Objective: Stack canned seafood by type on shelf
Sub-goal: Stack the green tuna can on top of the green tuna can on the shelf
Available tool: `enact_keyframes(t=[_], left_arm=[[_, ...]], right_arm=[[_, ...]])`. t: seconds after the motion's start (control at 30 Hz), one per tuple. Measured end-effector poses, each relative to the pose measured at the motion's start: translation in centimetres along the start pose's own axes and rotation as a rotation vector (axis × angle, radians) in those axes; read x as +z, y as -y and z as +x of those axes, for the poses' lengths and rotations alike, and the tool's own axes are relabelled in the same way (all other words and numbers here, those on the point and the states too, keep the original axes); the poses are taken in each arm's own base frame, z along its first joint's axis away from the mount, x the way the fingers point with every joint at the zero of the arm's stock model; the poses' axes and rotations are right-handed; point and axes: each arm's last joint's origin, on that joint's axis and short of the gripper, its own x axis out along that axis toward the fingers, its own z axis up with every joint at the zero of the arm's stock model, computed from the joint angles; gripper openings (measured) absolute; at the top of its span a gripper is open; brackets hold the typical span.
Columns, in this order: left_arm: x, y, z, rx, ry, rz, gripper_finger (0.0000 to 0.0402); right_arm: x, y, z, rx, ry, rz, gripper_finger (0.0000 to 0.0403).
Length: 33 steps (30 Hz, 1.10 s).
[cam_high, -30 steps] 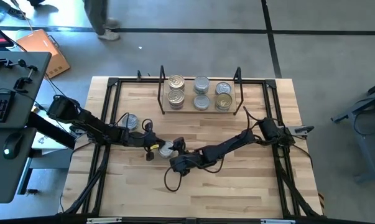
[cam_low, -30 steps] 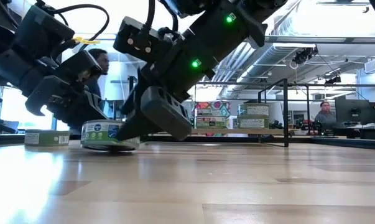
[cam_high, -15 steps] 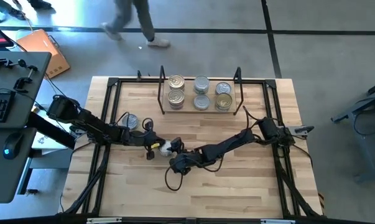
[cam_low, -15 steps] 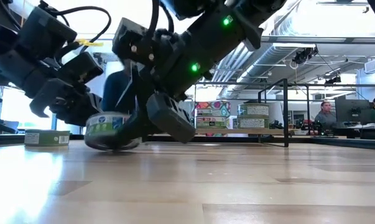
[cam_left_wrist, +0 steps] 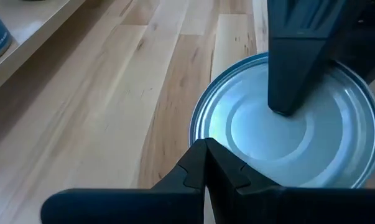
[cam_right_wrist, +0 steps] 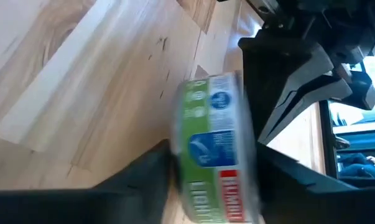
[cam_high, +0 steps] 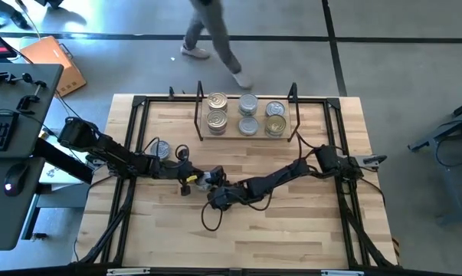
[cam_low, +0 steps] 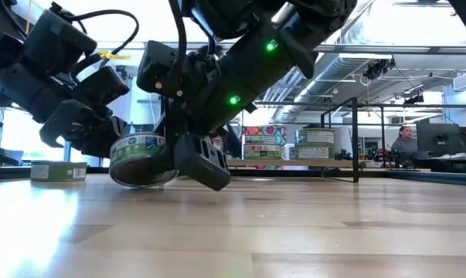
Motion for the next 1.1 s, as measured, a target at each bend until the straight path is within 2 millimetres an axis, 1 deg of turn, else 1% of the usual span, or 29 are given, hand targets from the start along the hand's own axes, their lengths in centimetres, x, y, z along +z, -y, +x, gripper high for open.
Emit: enact_keyframes(t=[0.1, 0.23, 0.33, 0.4, 0.47, 0.53, 0.6, 0.67, 0.77, 0.83, 0.9, 1.03, 1.1], left_arm=[[0.0, 0.0, 0.0, 0.004, 0.004, -0.002, 0.0], [0.2, 0.1, -0.1, 0.009, 0.017, -0.001, 0.0], [-0.7, 0.1, -0.4, 0.008, -0.04, 0.032, 0.0], [0.1, 0.4, -0.4, -0.002, 0.008, 0.019, 0.0], [0.3, 0.5, -0.5, -0.002, 0.027, 0.01, 0.0], [-0.2, 0.6, -0.6, -0.002, -0.009, 0.024, 0.0], [0.2, 0.8, -0.6, -0.011, 0.028, 0.016, 0.0], [0.2, 1.0, -0.7, -0.016, 0.029, 0.019, 0.0], [0.2, 1.1, -0.7, -0.019, 0.029, 0.023, 0.0], [0.2, 1.1, -0.7, -0.02, 0.035, 0.021, 0.0], [0.2, 1.1, -0.7, -0.019, 0.032, 0.023, 0.0], [0.2, 1.1, -0.7, -0.017, 0.034, 0.022, 0.0], [0.2, 1.1, -0.7, -0.017, 0.034, 0.022, 0.0]], right_arm=[[0.1, 0.1, -0.1, -0.01, -0.001, 0.037, 0.0125], [0.4, -0.4, -0.8, -0.027, -0.027, 0.084, 0.0121], [0.6, -0.5, -2.6, -0.049, -0.143, 0.079, 0.0121], [0.9, -0.2, -4.2, -0.051, -0.195, 0.1, 0.0121], [0.9, 0.7, -6.2, -0.082, -0.265, 0.115, 0.0121], [0.7, 2.0, -8.1, -0.137, -0.314, 0.145, 0.0121], [0.0, 3.2, -9.7, -0.188, -0.375, 0.159, 0.0121], [-0.7, 4.6, -11.2, -0.225, -0.428, 0.18, 0.0121], [-2.0, 7.3, -12.8, -0.29, -0.5, 0.219, 0.0121], [-3.1, 9.1, -12.9, -0.327, -0.545, 0.268, 0.0121], [-4.3, 10.6, -12.2, -0.347, -0.587, 0.305, 0.0121], [-6.2, 13.0, -9.8, -0.344, -0.633, 0.325, 0.0121], [-7.2, 13.8, -8.2, -0.316, -0.65, 0.325, 0.0121]])
